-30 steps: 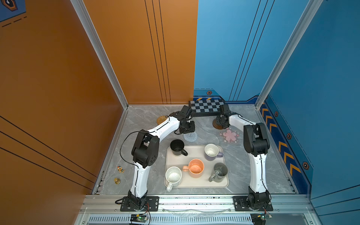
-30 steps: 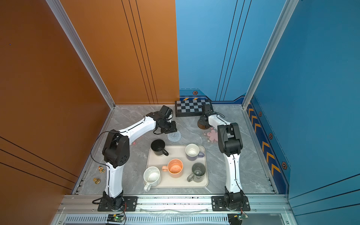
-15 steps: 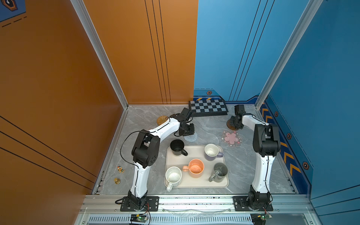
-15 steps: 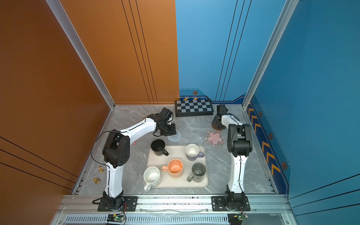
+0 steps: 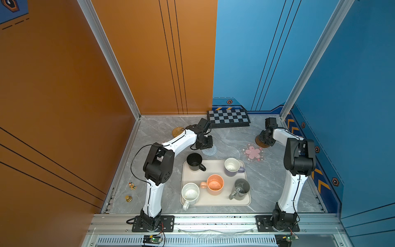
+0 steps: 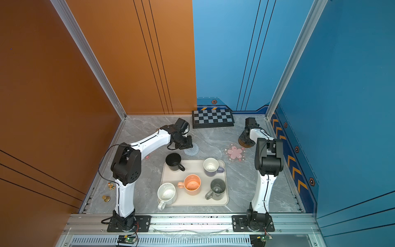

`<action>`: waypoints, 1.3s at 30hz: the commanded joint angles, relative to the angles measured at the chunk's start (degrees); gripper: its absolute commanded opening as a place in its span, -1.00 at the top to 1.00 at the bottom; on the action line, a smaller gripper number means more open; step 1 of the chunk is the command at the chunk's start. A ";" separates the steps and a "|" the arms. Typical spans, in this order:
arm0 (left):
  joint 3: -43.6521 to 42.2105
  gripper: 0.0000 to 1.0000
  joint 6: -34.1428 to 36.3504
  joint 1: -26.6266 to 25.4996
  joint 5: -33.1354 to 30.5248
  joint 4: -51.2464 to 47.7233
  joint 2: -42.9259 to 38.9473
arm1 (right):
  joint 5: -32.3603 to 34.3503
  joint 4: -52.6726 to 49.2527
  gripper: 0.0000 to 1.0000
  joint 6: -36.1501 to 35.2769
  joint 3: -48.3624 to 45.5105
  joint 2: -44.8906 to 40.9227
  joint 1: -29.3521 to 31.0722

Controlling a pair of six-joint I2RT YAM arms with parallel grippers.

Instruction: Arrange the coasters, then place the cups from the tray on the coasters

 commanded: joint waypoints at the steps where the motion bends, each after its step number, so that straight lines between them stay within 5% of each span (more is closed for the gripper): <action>1: -1.00 0.34 0.31 -0.55 -1.46 -1.60 -2.71 | 2.58 -2.20 0.48 1.50 -1.79 -3.52 -1.17; 18: -2.34 0.32 1.48 -0.72 -1.72 -1.75 -4.93 | 0.86 -4.08 0.38 1.48 -17.88 -21.47 2.73; 23: -4.52 0.29 2.13 -0.70 -2.29 -1.75 -6.44 | 1.17 -5.27 0.14 1.32 -23.05 -25.60 3.21; 39: -7.32 0.29 2.58 -0.18 -3.46 -1.76 -7.93 | -4.27 -0.10 0.02 -0.96 -24.62 -18.33 2.54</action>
